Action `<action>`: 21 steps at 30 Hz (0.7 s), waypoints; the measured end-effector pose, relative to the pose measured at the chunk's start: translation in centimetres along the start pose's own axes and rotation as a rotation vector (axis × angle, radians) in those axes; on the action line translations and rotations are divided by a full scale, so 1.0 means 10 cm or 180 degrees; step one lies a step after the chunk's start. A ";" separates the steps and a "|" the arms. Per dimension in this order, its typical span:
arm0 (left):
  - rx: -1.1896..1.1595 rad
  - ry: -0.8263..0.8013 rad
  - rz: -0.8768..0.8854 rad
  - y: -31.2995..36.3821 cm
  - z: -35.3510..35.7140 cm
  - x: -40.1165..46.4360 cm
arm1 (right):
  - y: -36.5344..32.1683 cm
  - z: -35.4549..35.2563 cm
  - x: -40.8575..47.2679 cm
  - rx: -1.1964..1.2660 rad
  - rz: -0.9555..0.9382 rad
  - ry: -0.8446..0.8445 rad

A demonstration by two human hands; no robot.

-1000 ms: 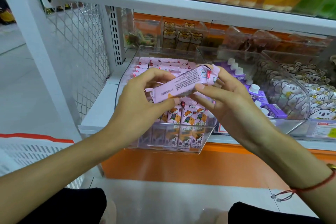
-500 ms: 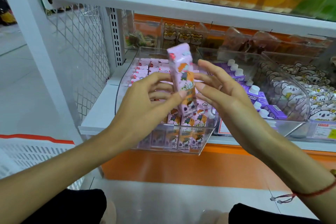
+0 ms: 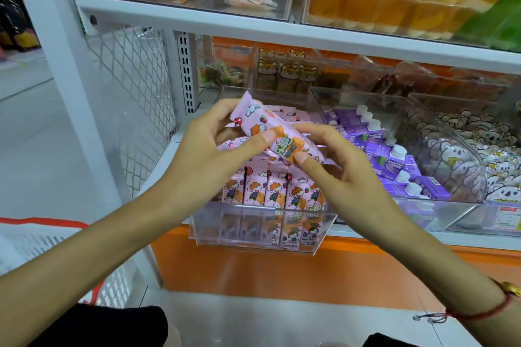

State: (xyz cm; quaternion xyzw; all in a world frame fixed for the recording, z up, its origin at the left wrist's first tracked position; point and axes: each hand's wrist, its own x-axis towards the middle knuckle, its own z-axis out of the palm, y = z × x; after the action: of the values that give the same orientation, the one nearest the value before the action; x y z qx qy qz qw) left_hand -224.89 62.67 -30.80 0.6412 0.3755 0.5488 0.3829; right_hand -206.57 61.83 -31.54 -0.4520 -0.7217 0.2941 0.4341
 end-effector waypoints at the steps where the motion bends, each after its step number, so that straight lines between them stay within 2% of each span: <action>1: 0.0123 0.0037 0.0073 0.01 -0.04 0.02 | 0.00 -0.01 0.02 -0.0069 -0.0024 -0.0015; 6: 0.0447 0.0953 0.0527 -0.03 -0.33 0.24 | 0.02 -0.01 0.36 -0.0869 -0.0082 -0.0063; 9: 0.0682 0.1212 0.0562 -0.15 -0.49 0.42 | 0.11 0.08 0.78 -0.1629 -0.0176 -0.0346; 12: 0.0837 0.1195 0.0438 -0.26 -0.57 0.57 | 0.24 0.26 1.17 -0.2253 -0.0109 -0.0739; 15: 0.0971 0.1057 0.0311 -0.34 -0.60 0.73 | 0.35 0.43 1.40 -0.2649 -0.0058 -0.0851; 17: 0.1157 0.0897 0.0262 -0.37 -0.59 0.83 | 0.41 0.52 1.47 -0.2917 -0.0051 -0.0868; 21: 0.1288 0.0396 0.0157 -0.43 -0.56 1.00 | 0.49 0.58 1.52 -0.3186 0.0193 -0.1243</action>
State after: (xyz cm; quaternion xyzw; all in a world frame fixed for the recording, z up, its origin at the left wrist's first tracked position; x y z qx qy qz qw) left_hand -229.51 73.95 -29.97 0.6789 0.4851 0.5100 0.2089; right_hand -213.03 77.52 -32.62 -0.5611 -0.8276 0.0051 0.0146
